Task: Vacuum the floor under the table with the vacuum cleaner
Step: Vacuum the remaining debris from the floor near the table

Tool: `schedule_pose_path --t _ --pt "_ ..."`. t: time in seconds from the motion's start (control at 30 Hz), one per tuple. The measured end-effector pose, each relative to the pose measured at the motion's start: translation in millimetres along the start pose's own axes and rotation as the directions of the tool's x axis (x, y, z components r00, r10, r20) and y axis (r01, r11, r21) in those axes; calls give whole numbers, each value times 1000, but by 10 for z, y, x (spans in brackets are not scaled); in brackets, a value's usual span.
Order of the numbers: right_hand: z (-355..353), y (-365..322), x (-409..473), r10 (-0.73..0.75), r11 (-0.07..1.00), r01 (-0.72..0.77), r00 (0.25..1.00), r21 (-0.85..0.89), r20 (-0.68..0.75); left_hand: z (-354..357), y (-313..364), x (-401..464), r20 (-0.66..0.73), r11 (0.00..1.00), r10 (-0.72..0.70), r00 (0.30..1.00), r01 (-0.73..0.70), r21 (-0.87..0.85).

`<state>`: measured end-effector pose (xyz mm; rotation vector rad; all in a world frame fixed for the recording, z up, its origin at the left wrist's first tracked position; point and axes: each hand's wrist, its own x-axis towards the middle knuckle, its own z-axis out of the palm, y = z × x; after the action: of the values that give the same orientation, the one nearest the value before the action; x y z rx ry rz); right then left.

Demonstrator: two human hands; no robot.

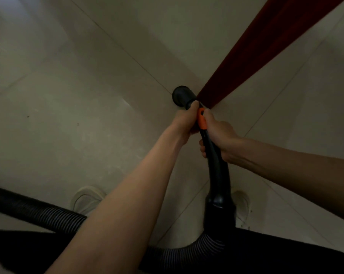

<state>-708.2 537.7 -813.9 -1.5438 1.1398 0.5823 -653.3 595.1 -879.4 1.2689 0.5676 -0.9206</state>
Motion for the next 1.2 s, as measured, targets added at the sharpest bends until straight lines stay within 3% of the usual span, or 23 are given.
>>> schedule_pose_path --t 0.1,0.33,0.6,0.83,0.97,1.2 --pt "-30 120 4 13 1000 -13 1000 -3 -21 -1 -105 -26 43 999 -30 999 29 30" --pt "96 -99 201 -82 997 82 996 3 -21 -83 152 149 -26 999 42 999 -42 -6" --pt "306 -752 603 -94 979 91 996 180 8 -210 839 386 -41 952 107 993 -91 291" --pt "659 -930 698 -162 930 166 986 329 -41 -396 1352 469 -25 818 170 985 -126 562" --pt "905 -1037 710 -239 824 262 965 503 -112 -432 1647 537 45 733 253 966 -222 643" --pt "1371 -1093 696 -227 671 253 965 697 -133 -582 1858 607 167 586 185 968 -245 772"
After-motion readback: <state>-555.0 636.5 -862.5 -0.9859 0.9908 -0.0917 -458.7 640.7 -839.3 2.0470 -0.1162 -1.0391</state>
